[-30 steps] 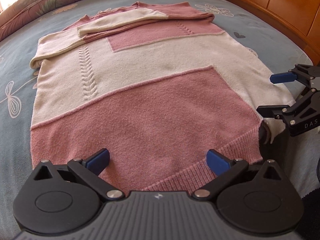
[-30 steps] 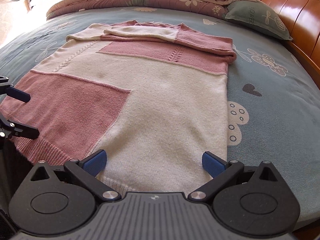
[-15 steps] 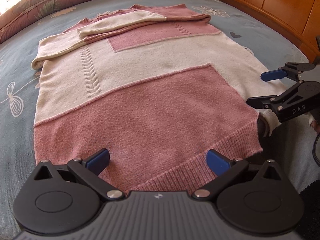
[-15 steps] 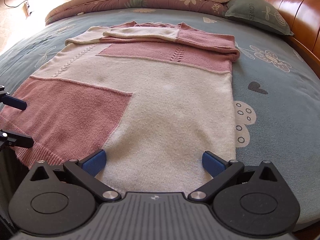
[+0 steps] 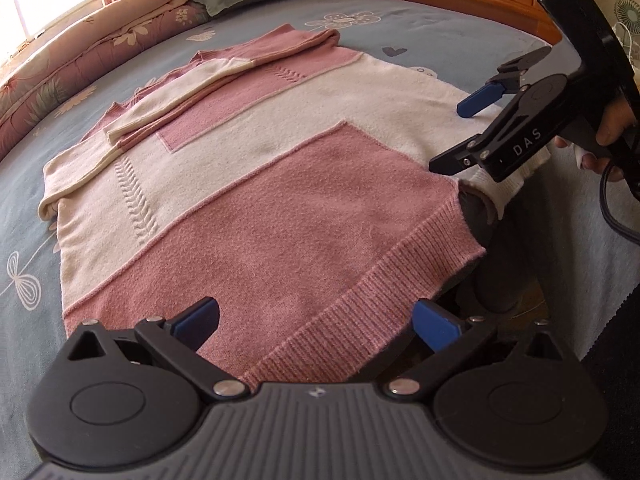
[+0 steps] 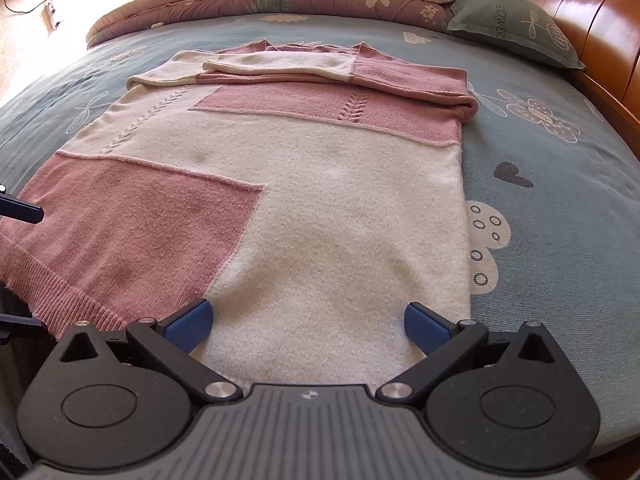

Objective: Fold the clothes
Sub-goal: 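Move both open tools to the pink ribbed hem of the sweater, then close both tools on the pink ribbed hem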

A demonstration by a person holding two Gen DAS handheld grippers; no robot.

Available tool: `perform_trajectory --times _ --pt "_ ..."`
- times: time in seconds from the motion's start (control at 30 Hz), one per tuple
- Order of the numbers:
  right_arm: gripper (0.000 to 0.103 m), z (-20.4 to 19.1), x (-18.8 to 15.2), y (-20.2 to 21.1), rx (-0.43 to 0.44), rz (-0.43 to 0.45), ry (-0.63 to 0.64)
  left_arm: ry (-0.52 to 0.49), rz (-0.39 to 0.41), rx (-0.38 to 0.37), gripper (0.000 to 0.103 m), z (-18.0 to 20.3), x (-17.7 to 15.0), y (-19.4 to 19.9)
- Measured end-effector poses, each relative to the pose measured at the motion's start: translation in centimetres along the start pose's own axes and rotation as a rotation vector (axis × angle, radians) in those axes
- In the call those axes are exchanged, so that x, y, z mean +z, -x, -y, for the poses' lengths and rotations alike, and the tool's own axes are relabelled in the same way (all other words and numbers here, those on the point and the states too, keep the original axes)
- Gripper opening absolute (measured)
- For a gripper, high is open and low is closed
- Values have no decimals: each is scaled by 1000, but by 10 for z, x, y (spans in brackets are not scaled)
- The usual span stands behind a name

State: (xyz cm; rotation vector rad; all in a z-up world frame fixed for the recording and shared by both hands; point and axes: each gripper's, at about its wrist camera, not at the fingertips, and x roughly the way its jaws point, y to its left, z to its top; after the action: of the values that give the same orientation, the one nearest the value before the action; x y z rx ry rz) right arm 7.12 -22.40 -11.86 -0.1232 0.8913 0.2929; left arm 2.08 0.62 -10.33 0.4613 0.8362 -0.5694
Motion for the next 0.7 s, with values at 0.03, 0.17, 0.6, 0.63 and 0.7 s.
perform_trajectory --times 0.03,0.17,0.6,0.63,0.7 --pt "103 0 1 0 0 -12 1 -25 6 6 102 3 0 0" --pt "103 -1 4 4 -23 -25 26 -146 16 51 102 18 -3 -4" --pt "103 -5 2 33 -41 73 88 -388 112 229 102 51 -2 -15" --pt "103 -5 2 35 -36 84 97 -386 124 234 102 51 0 -13" --pt "103 -7 1 40 -19 109 115 -380 149 239 102 50 3 -9"
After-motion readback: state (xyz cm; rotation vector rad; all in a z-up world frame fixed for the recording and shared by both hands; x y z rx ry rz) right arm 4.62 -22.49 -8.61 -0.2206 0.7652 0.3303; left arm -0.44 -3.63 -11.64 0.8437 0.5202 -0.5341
